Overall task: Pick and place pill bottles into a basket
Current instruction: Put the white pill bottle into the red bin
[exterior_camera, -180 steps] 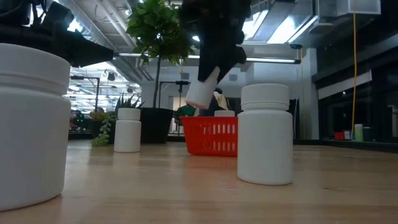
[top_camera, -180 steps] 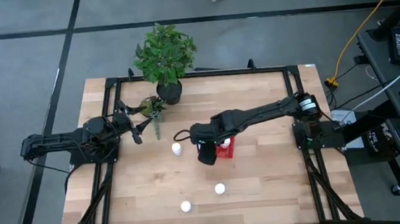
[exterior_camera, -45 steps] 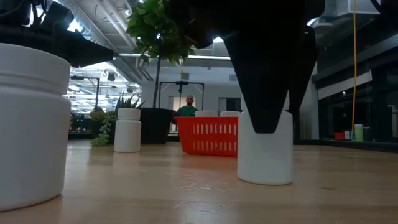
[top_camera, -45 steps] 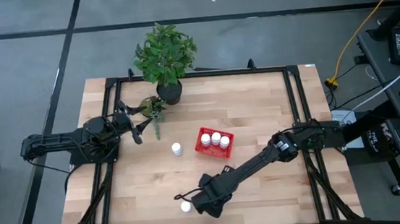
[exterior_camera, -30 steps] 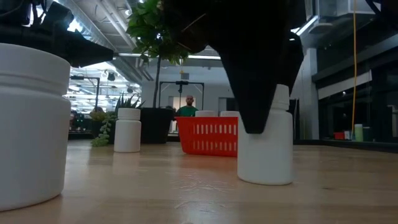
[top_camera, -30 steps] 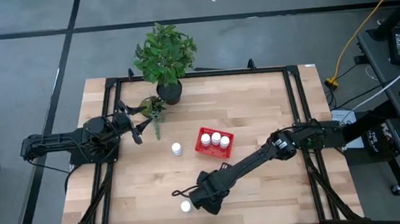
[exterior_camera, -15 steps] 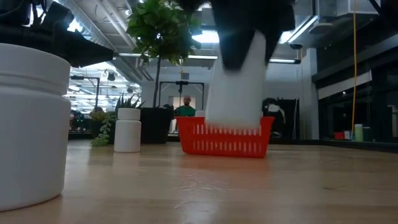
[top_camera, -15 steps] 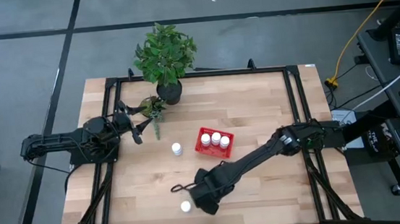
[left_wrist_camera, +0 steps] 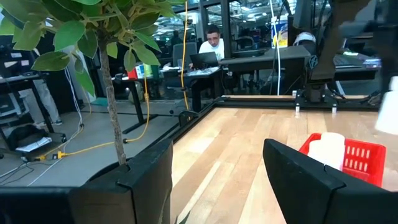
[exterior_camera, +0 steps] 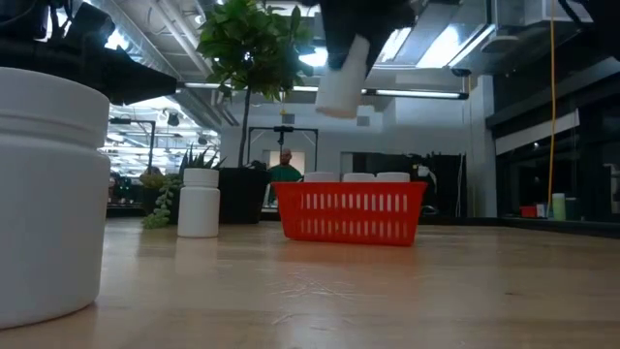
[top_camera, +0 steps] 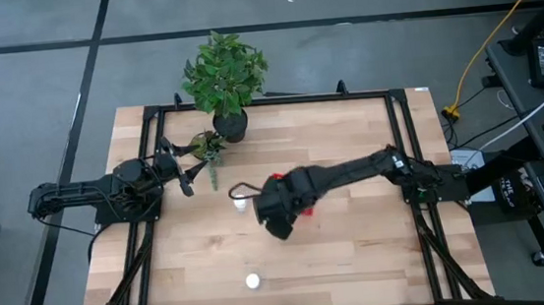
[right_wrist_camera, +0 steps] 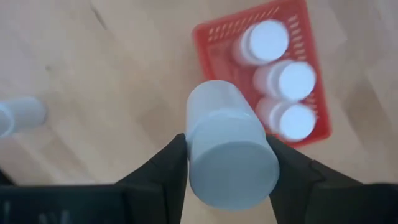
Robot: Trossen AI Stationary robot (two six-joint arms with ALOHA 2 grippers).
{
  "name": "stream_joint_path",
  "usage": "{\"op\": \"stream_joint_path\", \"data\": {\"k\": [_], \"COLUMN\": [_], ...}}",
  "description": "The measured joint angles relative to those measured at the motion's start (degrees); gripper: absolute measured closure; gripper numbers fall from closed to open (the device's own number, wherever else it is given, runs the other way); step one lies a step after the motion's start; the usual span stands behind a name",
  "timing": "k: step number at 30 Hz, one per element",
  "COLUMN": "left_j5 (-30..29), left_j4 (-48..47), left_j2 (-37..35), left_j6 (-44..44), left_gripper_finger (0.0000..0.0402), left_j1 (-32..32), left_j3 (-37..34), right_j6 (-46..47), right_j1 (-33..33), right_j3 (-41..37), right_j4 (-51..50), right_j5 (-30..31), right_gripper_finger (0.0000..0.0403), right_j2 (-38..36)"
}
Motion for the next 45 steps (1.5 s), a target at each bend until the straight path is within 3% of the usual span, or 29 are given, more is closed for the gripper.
{"op": "stream_joint_path", "data": {"k": [15,31,45], "left_j5": [0.0,0.0,0.0], "left_j4": [0.0,0.0,0.0], "left_j2": [0.0,0.0,0.0], "left_j6": [0.0,0.0,0.0], "left_gripper_finger": [0.0156,0.0157,0.0156], "left_j1": [0.0,0.0,0.0], "left_j3": [0.0,0.0,0.0], "right_j6": [-9.3,-9.6,-9.8], "right_j1": [-4.7,-4.7,-4.9], "right_j3": [-0.3,-9.2,-9.4], "right_j4": [0.1,5.5,7.8], "right_j5": [-0.1,-0.9,-0.8], "right_gripper_finger": [0.0238,0.0238,0.0238], "right_j2": [3.9,4.3,4.5]}}
